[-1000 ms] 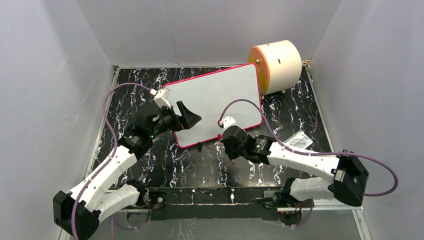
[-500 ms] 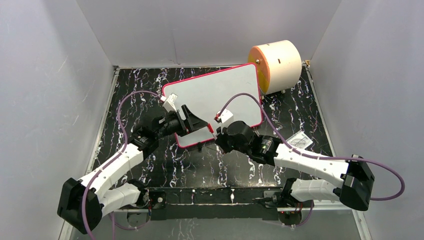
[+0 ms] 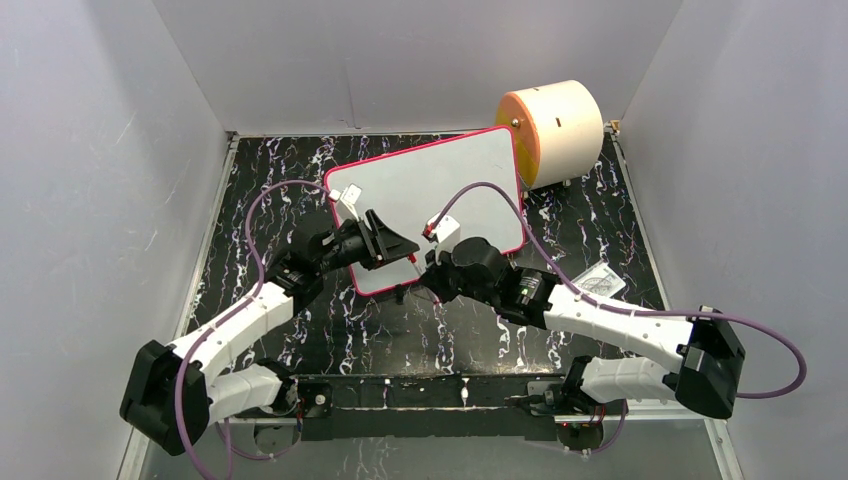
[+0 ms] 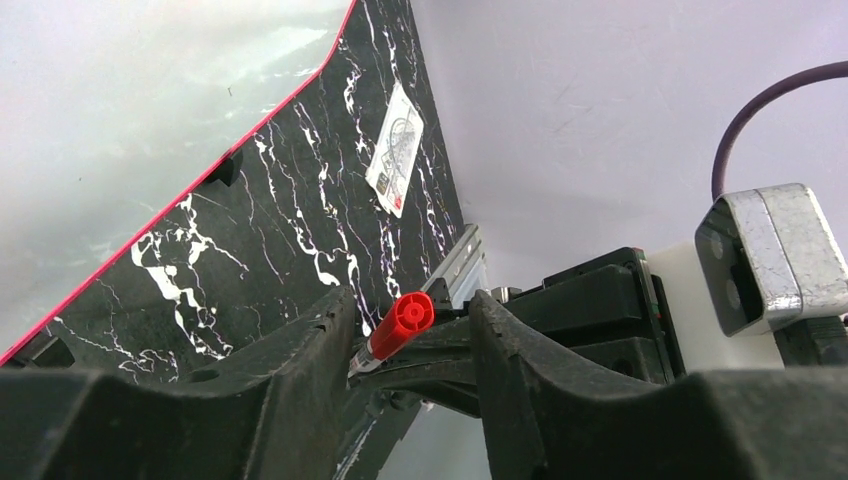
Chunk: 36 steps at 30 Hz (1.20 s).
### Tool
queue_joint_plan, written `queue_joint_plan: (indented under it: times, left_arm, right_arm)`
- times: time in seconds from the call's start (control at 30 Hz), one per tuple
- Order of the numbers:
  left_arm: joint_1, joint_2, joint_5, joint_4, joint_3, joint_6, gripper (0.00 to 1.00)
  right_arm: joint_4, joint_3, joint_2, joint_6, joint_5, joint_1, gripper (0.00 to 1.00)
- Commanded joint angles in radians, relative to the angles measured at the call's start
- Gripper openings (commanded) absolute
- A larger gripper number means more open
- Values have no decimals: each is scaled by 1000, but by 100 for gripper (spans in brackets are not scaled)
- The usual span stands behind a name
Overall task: Write a sentence on the whiteboard
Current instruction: Open the whiteboard marker at the center of the board.
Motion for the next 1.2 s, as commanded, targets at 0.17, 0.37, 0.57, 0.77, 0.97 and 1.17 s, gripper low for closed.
queue_joint_plan:
  times: [0.17, 0.37, 0.57, 0.77, 0.97, 1.17]
  left_arm:
    - [-24, 4, 5, 40, -5, 13, 28]
    - [-26, -18, -34, 27, -15, 6, 0]
    - [-26, -56, -104, 34, -47, -55, 0]
    - [-26, -112, -213, 84, -113, -177, 0]
    - [-27, -155, -304, 138, -152, -302, 0]
    - [-26, -183, -380, 183, -182, -407, 0]
  right_arm:
    - [75, 53, 5, 2, -23, 2, 0]
    - [119, 24, -20, 16, -14, 2, 1]
    - [211, -31, -71, 52, 2, 2, 19]
    - [338, -113, -154, 110, 41, 1, 39]
    - [514, -224, -249, 194, 49, 0, 56]
    - [644, -313, -284, 301, 68, -11, 66]
